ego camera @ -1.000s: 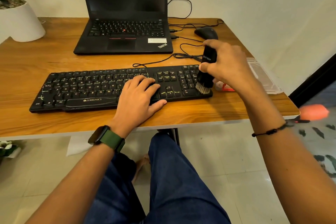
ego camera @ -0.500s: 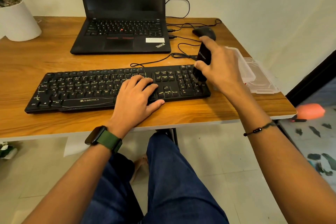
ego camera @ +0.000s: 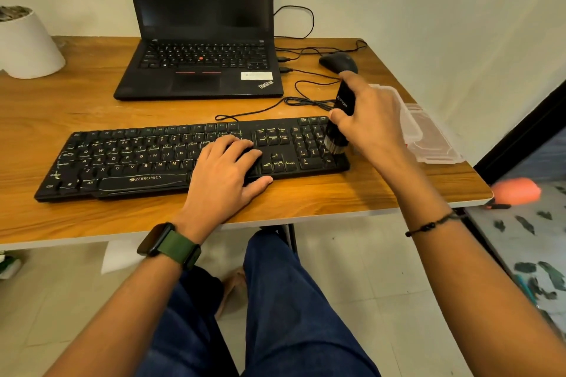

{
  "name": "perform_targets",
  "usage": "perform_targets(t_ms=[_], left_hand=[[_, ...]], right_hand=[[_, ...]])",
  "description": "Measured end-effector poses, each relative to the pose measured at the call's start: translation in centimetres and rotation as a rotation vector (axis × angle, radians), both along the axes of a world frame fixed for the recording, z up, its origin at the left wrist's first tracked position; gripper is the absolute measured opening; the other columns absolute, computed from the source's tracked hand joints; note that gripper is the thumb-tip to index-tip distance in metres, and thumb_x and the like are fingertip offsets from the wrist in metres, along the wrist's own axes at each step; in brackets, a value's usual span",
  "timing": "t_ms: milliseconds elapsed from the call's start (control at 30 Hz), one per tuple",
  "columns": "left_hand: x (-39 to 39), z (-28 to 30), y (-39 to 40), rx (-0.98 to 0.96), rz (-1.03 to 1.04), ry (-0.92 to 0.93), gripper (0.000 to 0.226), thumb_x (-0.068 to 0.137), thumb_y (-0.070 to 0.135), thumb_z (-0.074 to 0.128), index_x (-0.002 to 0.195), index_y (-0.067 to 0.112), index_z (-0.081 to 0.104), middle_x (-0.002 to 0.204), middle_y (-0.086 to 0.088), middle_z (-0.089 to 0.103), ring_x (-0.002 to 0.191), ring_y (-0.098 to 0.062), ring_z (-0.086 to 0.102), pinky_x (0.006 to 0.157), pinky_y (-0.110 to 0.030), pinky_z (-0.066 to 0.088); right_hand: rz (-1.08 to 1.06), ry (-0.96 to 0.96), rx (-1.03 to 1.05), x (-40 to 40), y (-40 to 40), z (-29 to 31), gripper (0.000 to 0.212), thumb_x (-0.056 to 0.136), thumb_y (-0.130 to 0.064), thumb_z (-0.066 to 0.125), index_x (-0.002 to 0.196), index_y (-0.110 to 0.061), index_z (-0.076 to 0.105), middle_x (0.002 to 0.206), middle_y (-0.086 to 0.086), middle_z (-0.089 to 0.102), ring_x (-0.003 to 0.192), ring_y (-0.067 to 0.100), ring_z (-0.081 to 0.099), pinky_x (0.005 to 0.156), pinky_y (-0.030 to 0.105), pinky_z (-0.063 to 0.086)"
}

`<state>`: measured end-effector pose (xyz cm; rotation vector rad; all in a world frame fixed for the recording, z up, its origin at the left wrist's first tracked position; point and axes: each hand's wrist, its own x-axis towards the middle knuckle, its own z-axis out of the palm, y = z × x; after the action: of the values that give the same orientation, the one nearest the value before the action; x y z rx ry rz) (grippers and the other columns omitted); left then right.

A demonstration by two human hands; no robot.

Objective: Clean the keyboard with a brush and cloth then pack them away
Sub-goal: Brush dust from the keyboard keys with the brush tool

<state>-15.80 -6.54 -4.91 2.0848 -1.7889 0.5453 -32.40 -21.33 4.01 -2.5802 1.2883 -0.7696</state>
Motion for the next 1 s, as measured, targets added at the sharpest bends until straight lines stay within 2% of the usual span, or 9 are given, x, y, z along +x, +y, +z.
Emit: perform_targets(t_ms=[267,467,567,667,800,1000], left_hand=[[0.0,0.0,0.0,0.018,0.003,0.001,0.058,0.082,0.055,0.040,0.109,0.010,0.066,0.112,-0.009,0.063,0.108,-0.031,0.053,0.087,-0.042,0.042],[0.0,0.0,0.0,0.018,0.001,-0.003,0.058,0.082,0.056,0.040,0.109,0.010,0.066,0.112,-0.008,0.063,0.108,-0.031,0.053,0.086,-0.042,0.043],[0.0,0.0,0.0,0.011,0.003,-0.005,0.058,0.082,0.056,0.040,0.109,0.010,0.066,0.112,-0.008,0.064,0.107,-0.030,0.053,0.086,-0.041,0.042],[0.0,0.0,0.0,0.003,-0.002,-0.001,0.058,0.082,0.055,0.041,0.108,0.010,0.066,0.111,-0.008,0.064,0.107,-0.030,0.053,0.085,-0.042,0.043],[0.0,0.0,0.0,-0.003,-0.001,-0.001,0.057,0.082,0.055,0.042,0.107,0.010,0.067,0.110,-0.008,0.064,0.107,-0.030,0.053,0.085,-0.042,0.044],[0.0,0.0,0.0,0.002,-0.006,-0.003,0.057,0.082,0.054,0.042,0.107,0.010,0.066,0.110,-0.009,0.064,0.106,-0.031,0.055,0.084,-0.043,0.045]], right_hand=[[0.014,-0.020,0.009,2.2,-1.6,0.2,0.061,0.088,-0.024,0.061,0.141,-0.023,0.032,0.124,0.014,0.057,0.113,0.028,0.054,0.090,0.036,0.045],[0.059,0.081,0.005,-0.6,0.8,0.8,0.058,0.085,-0.024,0.064,0.137,-0.023,0.040,0.117,0.011,0.062,0.110,0.029,0.055,0.089,0.040,0.046],[0.092,0.134,0.020,-2.3,2.6,1.5,0.056,0.084,-0.025,0.065,0.135,-0.025,0.042,0.122,0.010,0.057,0.115,0.029,0.050,0.089,0.041,0.045],[0.043,0.088,0.000,-2.9,2.6,2.2,0.058,0.083,-0.028,0.066,0.136,-0.025,0.041,0.123,0.008,0.058,0.114,0.029,0.051,0.091,0.039,0.042],[0.028,0.080,0.023,-1.3,1.2,1.7,0.063,0.082,-0.031,0.068,0.138,-0.024,0.039,0.120,0.009,0.062,0.113,0.028,0.054,0.097,0.041,0.040],[0.038,0.075,0.004,2.3,-1.4,0.7,0.061,0.084,-0.026,0.066,0.138,-0.021,0.037,0.124,0.012,0.059,0.115,0.031,0.054,0.091,0.040,0.045]])
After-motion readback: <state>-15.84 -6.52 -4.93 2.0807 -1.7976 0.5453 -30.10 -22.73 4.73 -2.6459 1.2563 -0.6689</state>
